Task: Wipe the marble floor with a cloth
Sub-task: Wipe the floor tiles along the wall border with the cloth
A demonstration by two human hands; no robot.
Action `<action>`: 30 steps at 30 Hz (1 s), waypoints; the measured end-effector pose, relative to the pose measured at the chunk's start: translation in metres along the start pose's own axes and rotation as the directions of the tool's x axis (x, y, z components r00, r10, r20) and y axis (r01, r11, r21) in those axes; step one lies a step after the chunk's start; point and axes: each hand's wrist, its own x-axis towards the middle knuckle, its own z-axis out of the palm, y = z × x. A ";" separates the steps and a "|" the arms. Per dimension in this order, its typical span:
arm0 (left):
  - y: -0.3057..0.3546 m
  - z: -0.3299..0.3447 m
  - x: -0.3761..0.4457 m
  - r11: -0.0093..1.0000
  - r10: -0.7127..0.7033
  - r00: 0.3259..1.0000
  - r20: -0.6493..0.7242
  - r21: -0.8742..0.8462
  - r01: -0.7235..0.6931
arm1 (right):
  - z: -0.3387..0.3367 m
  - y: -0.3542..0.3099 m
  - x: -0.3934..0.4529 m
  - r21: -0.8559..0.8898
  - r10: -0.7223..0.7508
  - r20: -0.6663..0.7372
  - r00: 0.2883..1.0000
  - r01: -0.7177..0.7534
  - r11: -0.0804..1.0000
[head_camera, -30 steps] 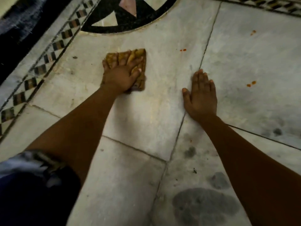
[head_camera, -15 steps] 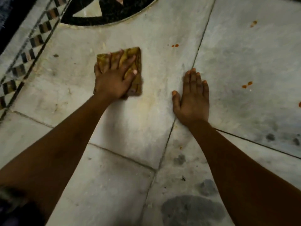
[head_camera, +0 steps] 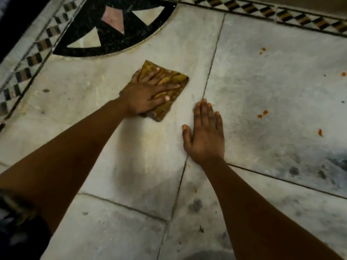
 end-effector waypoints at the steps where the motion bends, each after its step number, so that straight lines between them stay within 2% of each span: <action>1: -0.010 -0.001 -0.001 1.000 0.012 1.000 0.008 -0.002 -0.012 | 0.000 0.000 0.000 -0.002 -0.001 0.002 1.000 0.001 1.000; 4: -0.020 -0.004 0.032 0.992 -0.127 0.992 -0.006 -0.029 0.126 | 0.001 0.001 -0.001 0.000 0.001 0.009 1.000 -0.001 1.000; 7: 0.006 -0.006 0.067 0.968 -0.251 0.967 -0.039 -0.029 0.250 | 0.000 0.001 -0.001 0.010 0.004 0.013 1.000 -0.004 1.000; 9: 0.028 -0.001 0.064 0.985 -0.174 0.984 -0.035 0.019 0.174 | -0.001 0.001 0.000 0.017 0.008 0.020 1.000 -0.009 1.000; 12: 0.039 0.010 0.016 0.997 0.028 0.998 -0.056 0.076 -0.024 | -0.001 -0.001 0.001 0.038 0.007 0.021 1.000 -0.008 0.999; 14: 0.024 0.011 -0.013 0.996 0.040 0.998 -0.056 0.078 -0.036 | 0.000 -0.001 0.002 0.047 0.001 0.025 1.000 -0.002 0.999; 17: -0.004 0.004 -0.005 0.993 -0.118 0.992 -0.036 0.020 0.118 | 0.000 0.002 0.002 0.045 0.002 0.029 1.000 -0.003 0.999; 19: -0.010 -0.001 0.026 0.963 -0.268 0.962 -0.054 -0.044 0.266 | -0.001 0.002 0.000 0.053 0.006 0.016 1.000 -0.007 0.999; 21: -0.001 -0.003 0.059 0.925 -0.379 0.923 -0.065 -0.066 0.375 | -0.001 0.000 -0.001 0.069 0.004 0.014 1.000 -0.005 0.998; 22: 0.011 -0.003 0.071 0.922 -0.384 0.921 -0.061 -0.070 0.380 | -0.001 0.000 -0.002 0.072 0.009 0.011 1.000 -0.010 0.997; 24: 0.038 0.000 0.075 0.954 -0.297 0.954 -0.038 -0.050 0.295 | -0.001 -0.001 -0.003 0.065 0.013 0.017 1.000 -0.014 0.998; 26: 0.051 0.009 0.053 0.988 -0.153 0.987 -0.057 -0.014 0.153 | -0.001 0.001 -0.002 0.057 0.011 0.024 1.000 -0.013 0.998; 28: 0.041 0.013 0.025 0.999 -0.038 0.995 -0.088 0.000 0.038 | 0.000 0.002 -0.002 0.057 0.009 0.025 1.000 -0.010 0.998; 30: 0.018 0.006 0.018 1.000 -0.025 0.997 -0.078 -0.016 0.024 | 0.001 0.002 0.000 0.063 0.005 0.018 1.000 -0.006 0.998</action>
